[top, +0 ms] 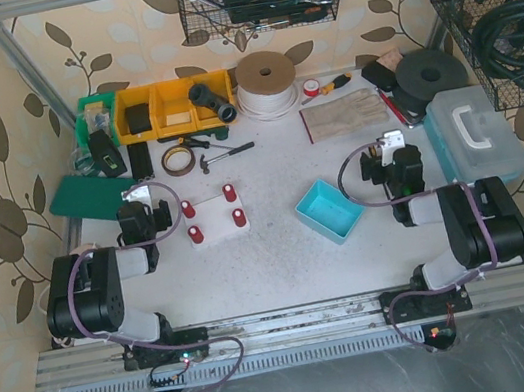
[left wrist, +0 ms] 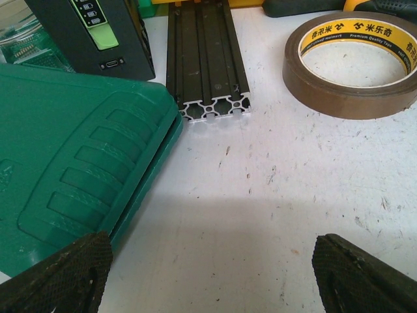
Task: Install the large spring
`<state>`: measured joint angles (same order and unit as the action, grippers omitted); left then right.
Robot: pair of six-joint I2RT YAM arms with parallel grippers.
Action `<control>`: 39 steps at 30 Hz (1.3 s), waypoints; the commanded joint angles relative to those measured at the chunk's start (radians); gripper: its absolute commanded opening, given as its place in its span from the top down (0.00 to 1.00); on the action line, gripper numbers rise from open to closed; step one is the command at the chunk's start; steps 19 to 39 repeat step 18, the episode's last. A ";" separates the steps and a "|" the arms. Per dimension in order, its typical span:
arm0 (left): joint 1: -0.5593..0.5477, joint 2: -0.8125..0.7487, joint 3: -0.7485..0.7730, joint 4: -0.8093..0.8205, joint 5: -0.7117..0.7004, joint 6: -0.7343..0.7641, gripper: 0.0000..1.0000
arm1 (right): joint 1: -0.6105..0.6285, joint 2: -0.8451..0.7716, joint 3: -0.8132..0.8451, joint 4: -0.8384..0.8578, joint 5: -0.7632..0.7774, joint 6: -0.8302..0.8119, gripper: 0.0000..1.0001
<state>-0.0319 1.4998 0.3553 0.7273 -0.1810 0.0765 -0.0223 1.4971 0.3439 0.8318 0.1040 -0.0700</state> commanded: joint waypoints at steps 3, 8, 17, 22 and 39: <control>0.007 -0.003 0.022 0.031 -0.006 -0.011 0.13 | 0.020 0.001 0.014 0.018 0.042 -0.023 0.00; 0.007 0.000 0.024 0.031 -0.006 -0.010 0.13 | 0.021 0.002 0.014 0.018 0.043 -0.024 0.00; 0.007 0.002 0.025 0.037 -0.005 -0.009 0.13 | 0.022 0.002 0.015 0.018 0.045 -0.025 0.00; 0.007 0.001 0.023 0.039 -0.007 -0.007 0.13 | 0.022 0.002 0.014 0.018 0.045 -0.025 0.00; 0.007 0.001 0.023 0.039 -0.007 -0.007 0.13 | 0.022 0.002 0.014 0.018 0.045 -0.025 0.00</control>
